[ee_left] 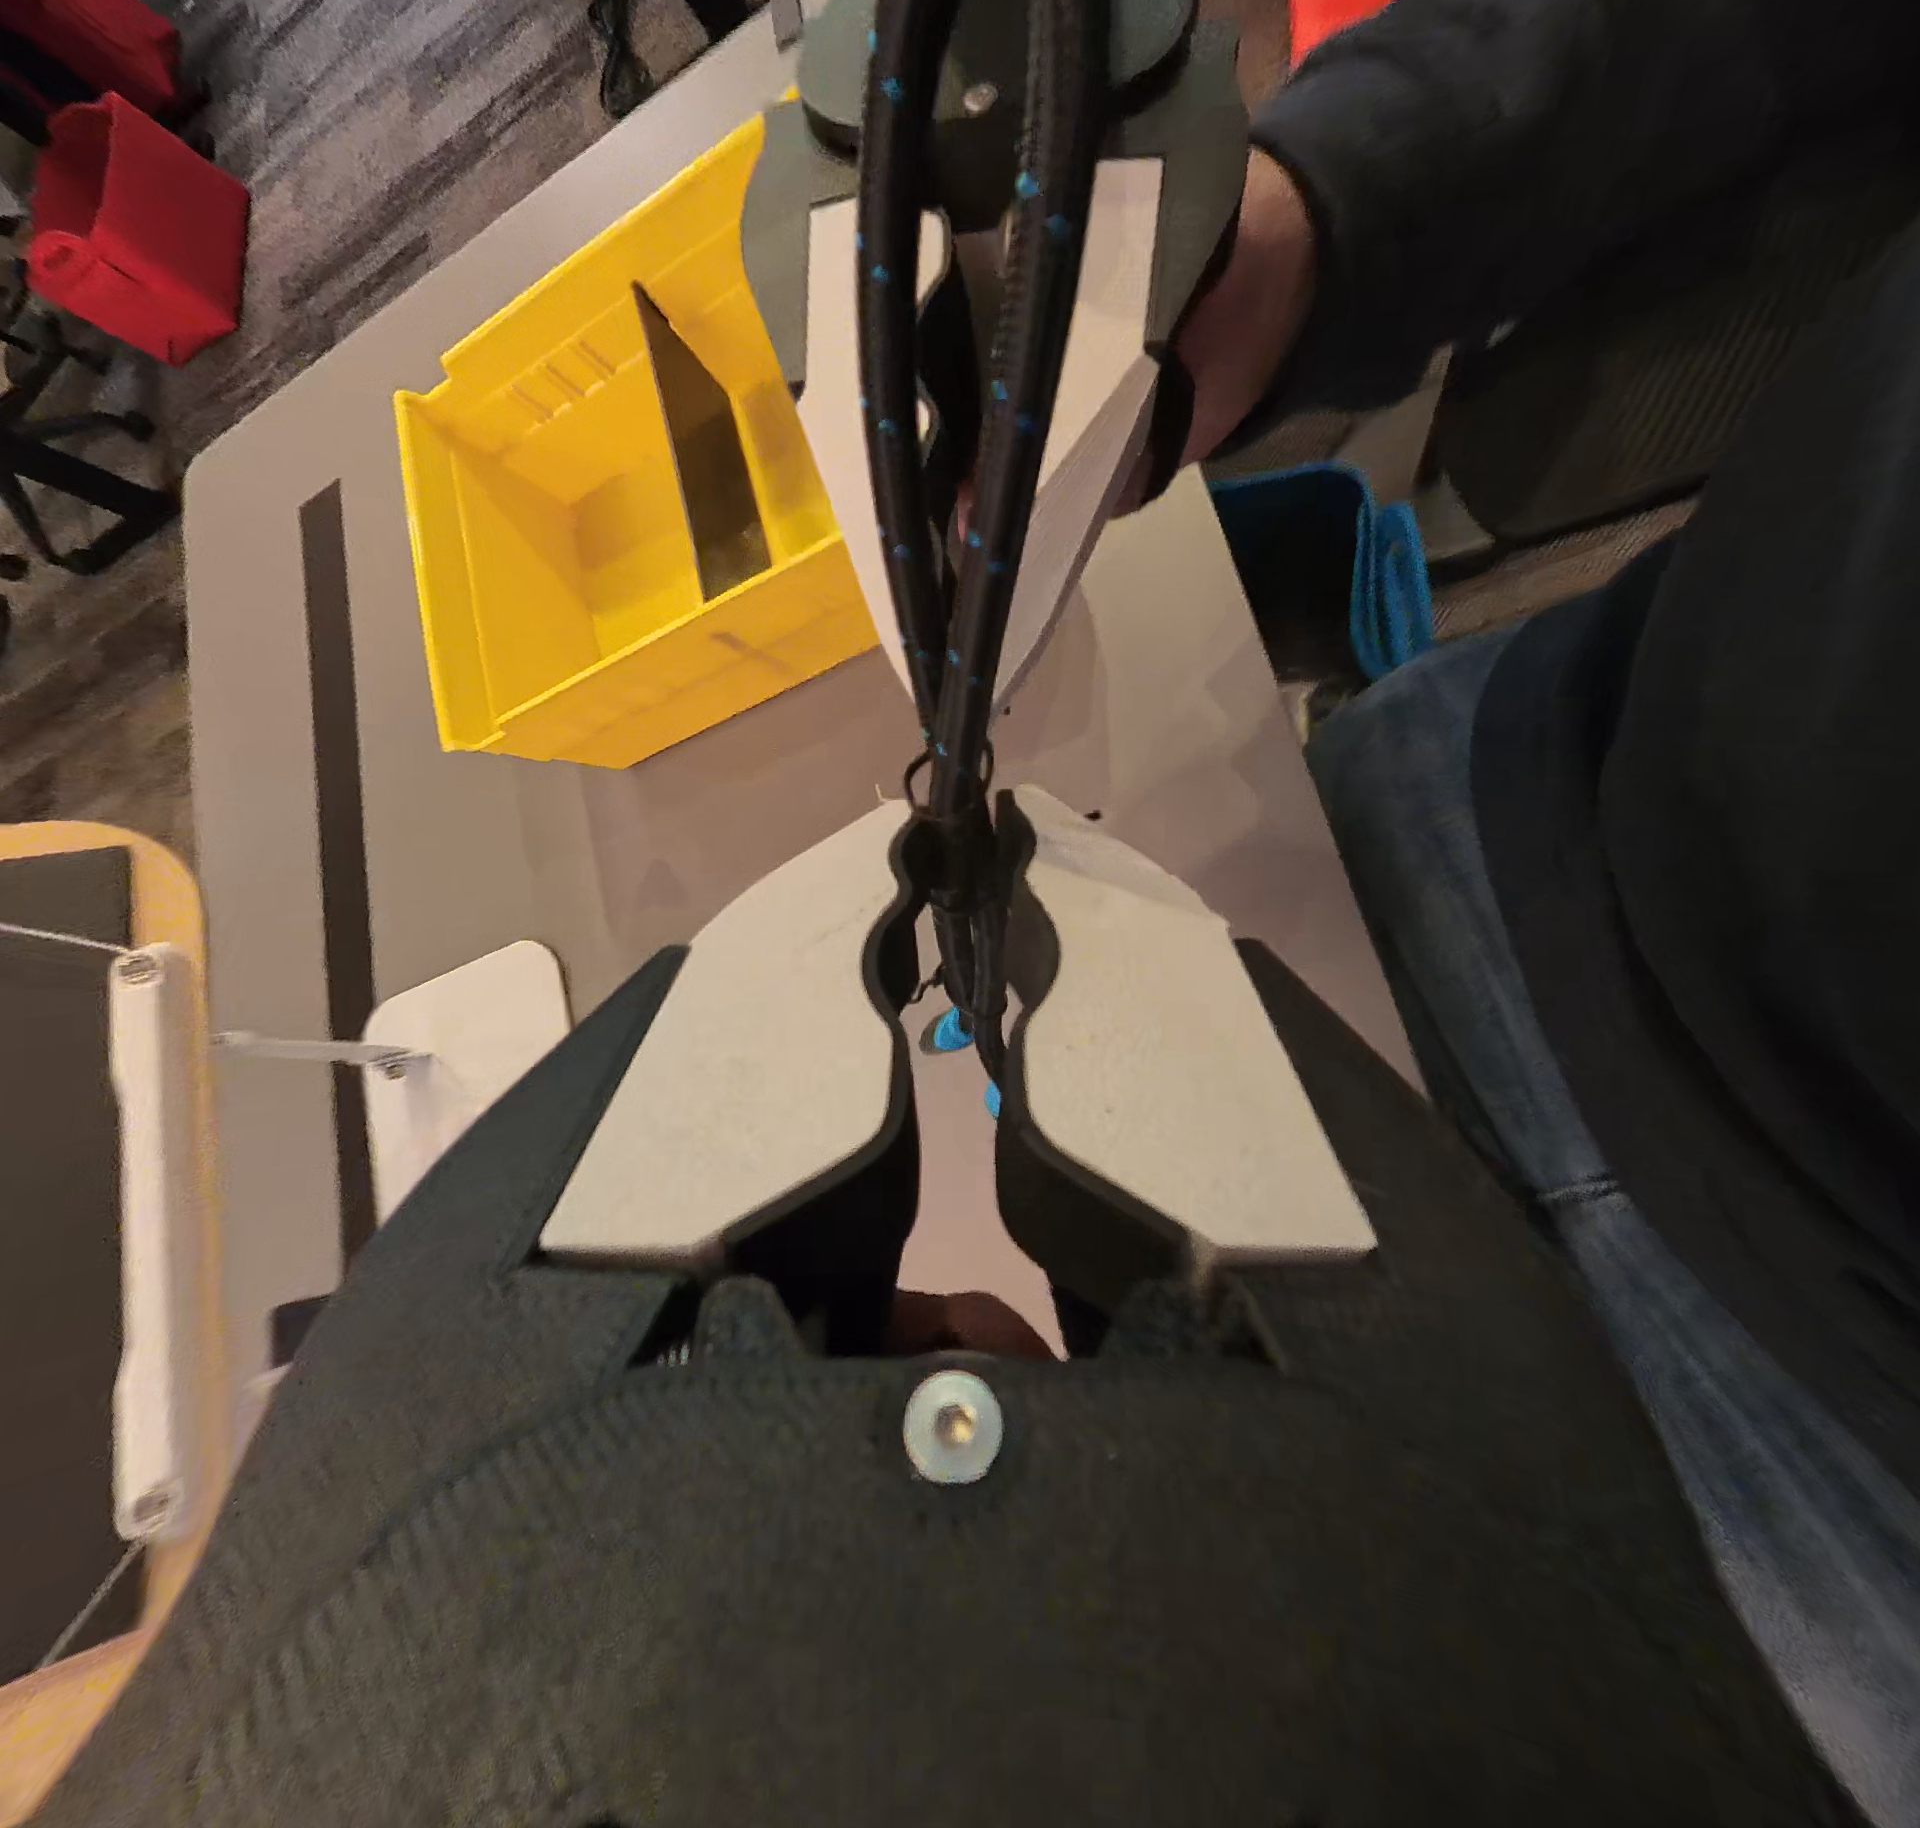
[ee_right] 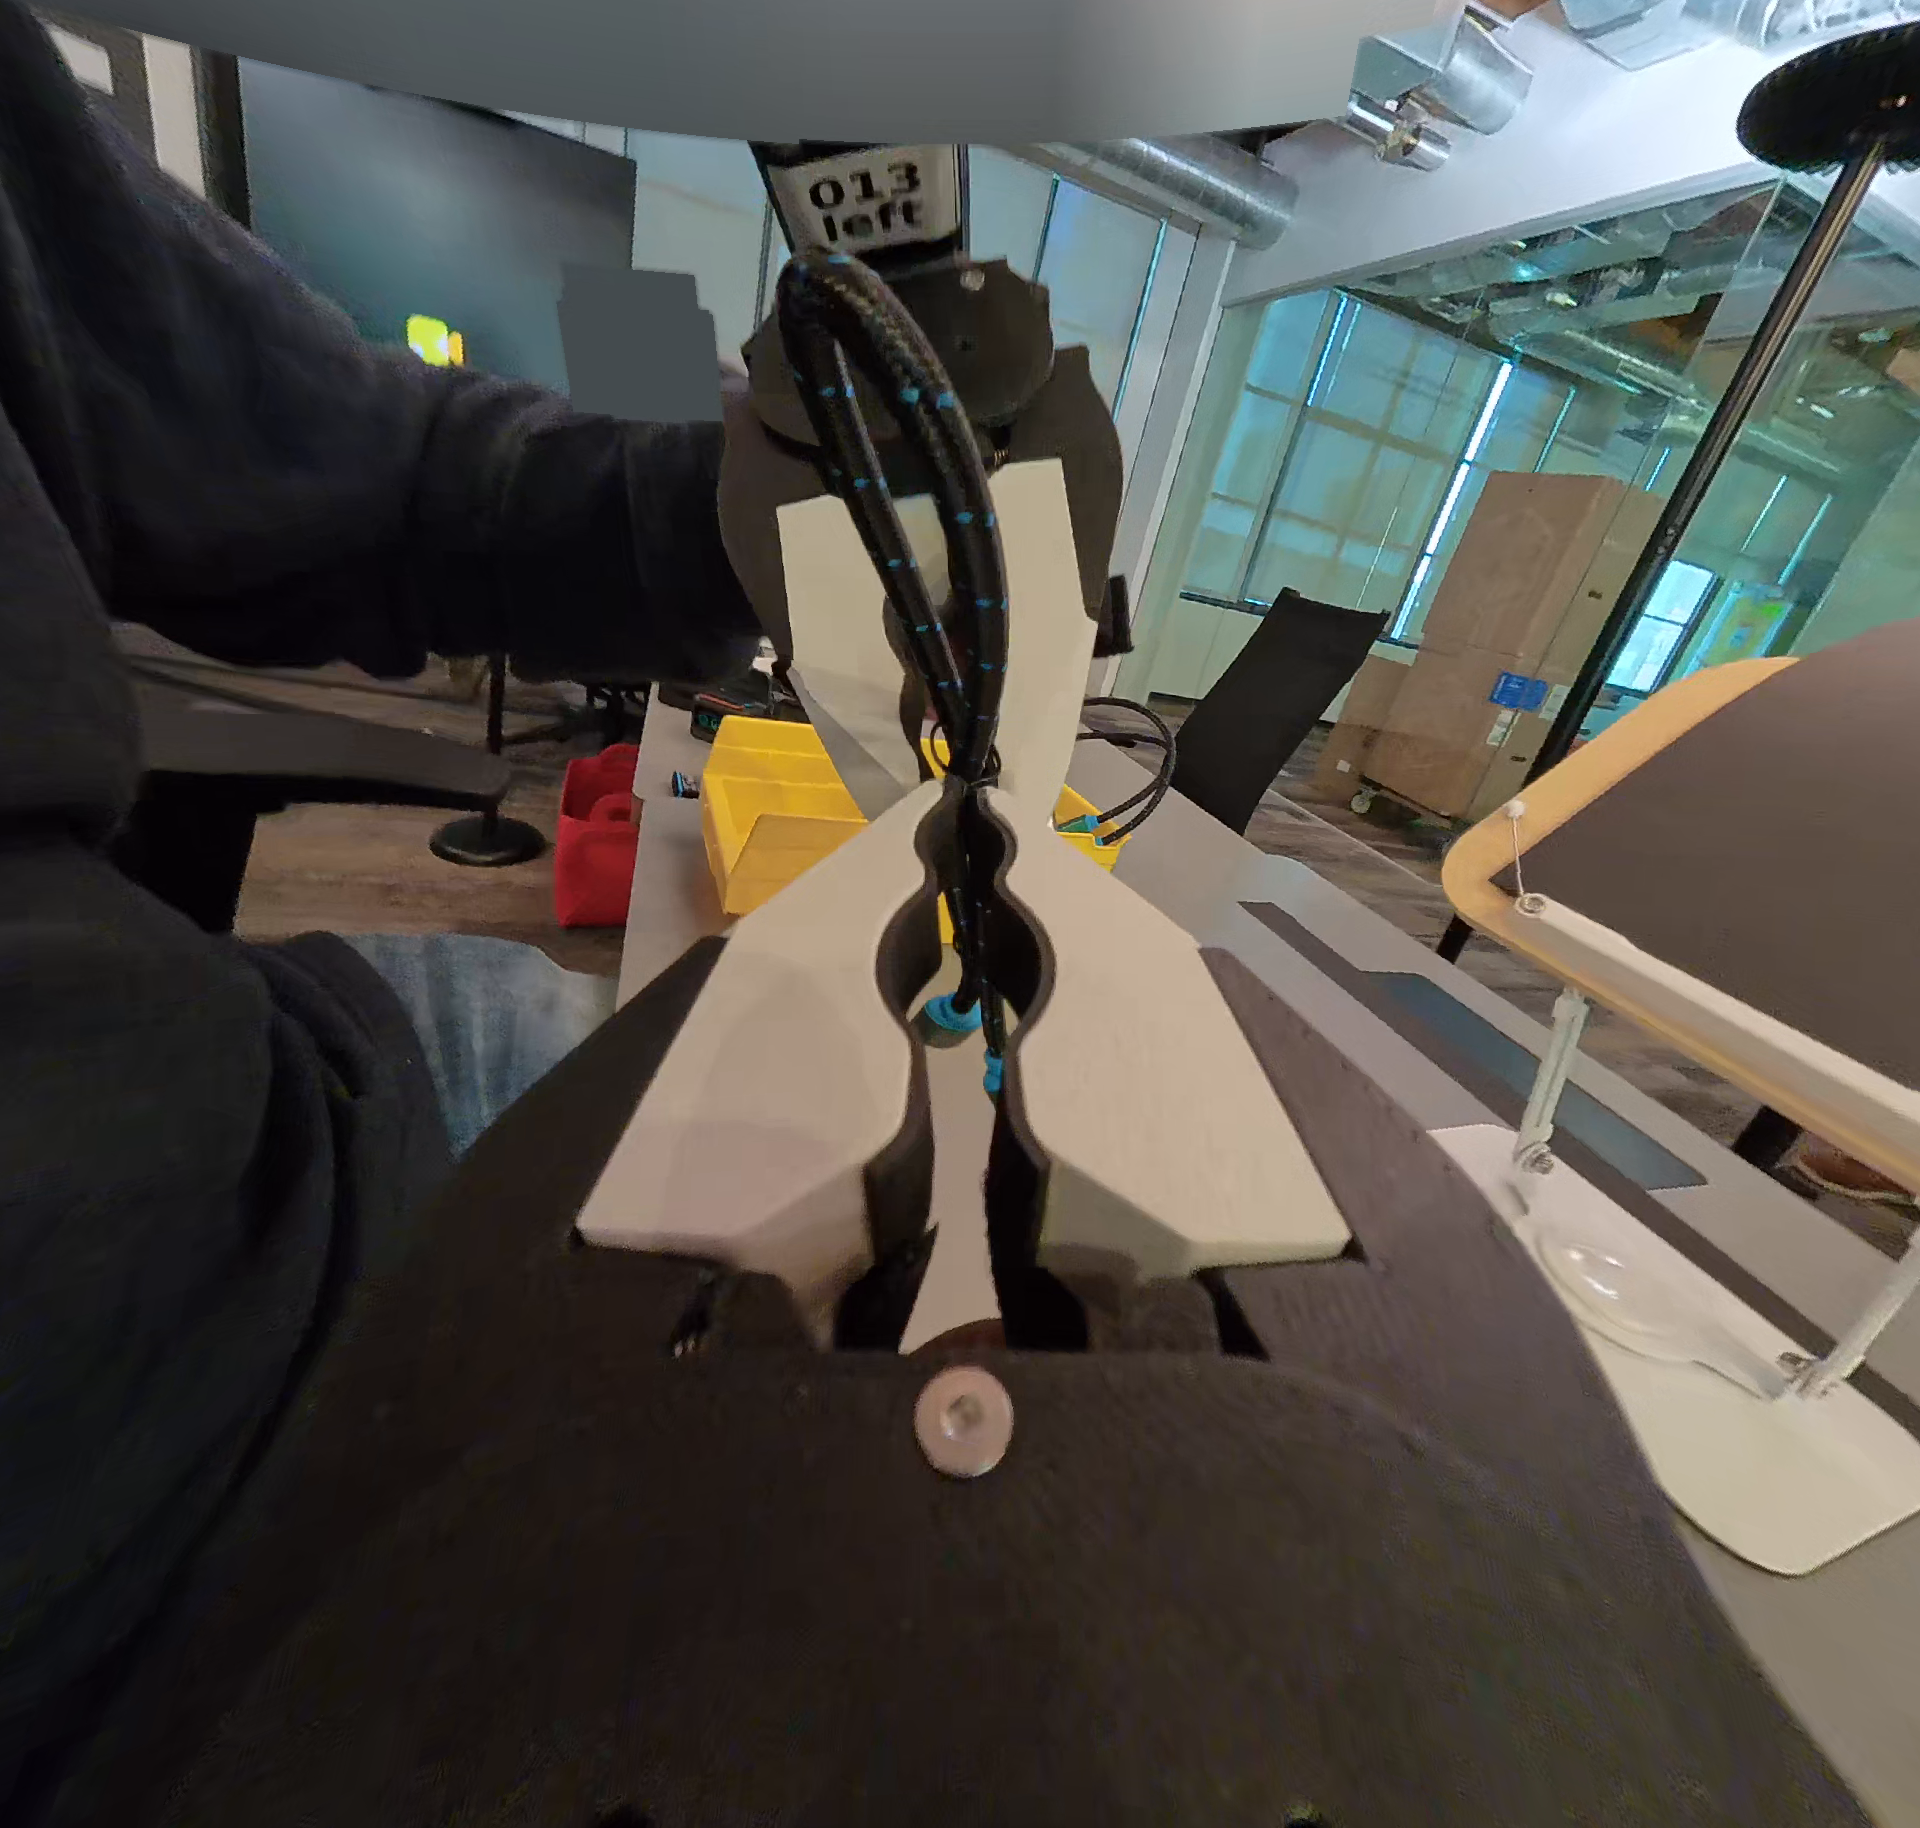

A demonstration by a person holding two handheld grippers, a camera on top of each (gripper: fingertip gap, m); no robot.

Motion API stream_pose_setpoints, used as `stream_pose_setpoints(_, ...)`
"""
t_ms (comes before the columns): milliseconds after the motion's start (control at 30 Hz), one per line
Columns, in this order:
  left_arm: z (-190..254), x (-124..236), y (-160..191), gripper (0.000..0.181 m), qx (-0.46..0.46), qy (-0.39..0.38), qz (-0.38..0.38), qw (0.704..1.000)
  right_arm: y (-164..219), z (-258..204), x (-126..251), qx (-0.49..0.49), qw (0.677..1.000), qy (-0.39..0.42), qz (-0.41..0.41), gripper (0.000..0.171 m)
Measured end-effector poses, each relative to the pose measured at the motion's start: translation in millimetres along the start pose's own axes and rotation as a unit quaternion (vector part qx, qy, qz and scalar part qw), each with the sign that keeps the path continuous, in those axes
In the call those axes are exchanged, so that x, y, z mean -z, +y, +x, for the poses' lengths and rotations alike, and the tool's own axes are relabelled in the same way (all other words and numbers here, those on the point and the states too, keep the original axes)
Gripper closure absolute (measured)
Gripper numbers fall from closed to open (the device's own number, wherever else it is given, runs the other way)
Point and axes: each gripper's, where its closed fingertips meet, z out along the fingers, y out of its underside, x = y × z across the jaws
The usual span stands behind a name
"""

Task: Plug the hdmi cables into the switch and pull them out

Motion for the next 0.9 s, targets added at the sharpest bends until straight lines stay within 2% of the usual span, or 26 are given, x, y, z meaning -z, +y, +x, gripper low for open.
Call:
stream_pose_setpoints(200,-7.4,-4.3,-6.8,0.17,0.116,0.029,0.095,0.988,0.4,13.0,5.5,-0.082,0.996,0.002,0.039,0.171)
stream_pose_setpoints(367,-16.6,-17.1,3.1,0.17,0.205,0.021,0.142,0.968,18.0,24.3,4.7,-0.155,0.987,0.004,0.046,0.171)
stream_pose_setpoints(600,-22.3,-21.0,15.8,0.165,0.22,-0.02,0.164,0.961,38.2,24.5,0.7,-0.146,0.989,0.01,0.009,0.171)
stream_pose_setpoints(700,-20.9,-22.7,19.5,0.169,0.204,-0.034,0.156,0.966,39.9,25.0,0.3,-0.144,0.989,0.012,0.007,0.171)
stream_pose_setpoints(900,-16.5,-19.7,16.3,0.17,0.211,-0.012,0.187,0.959,33.7,22.7,-1.5,-0.119,0.993,0.013,0.02,0.171)
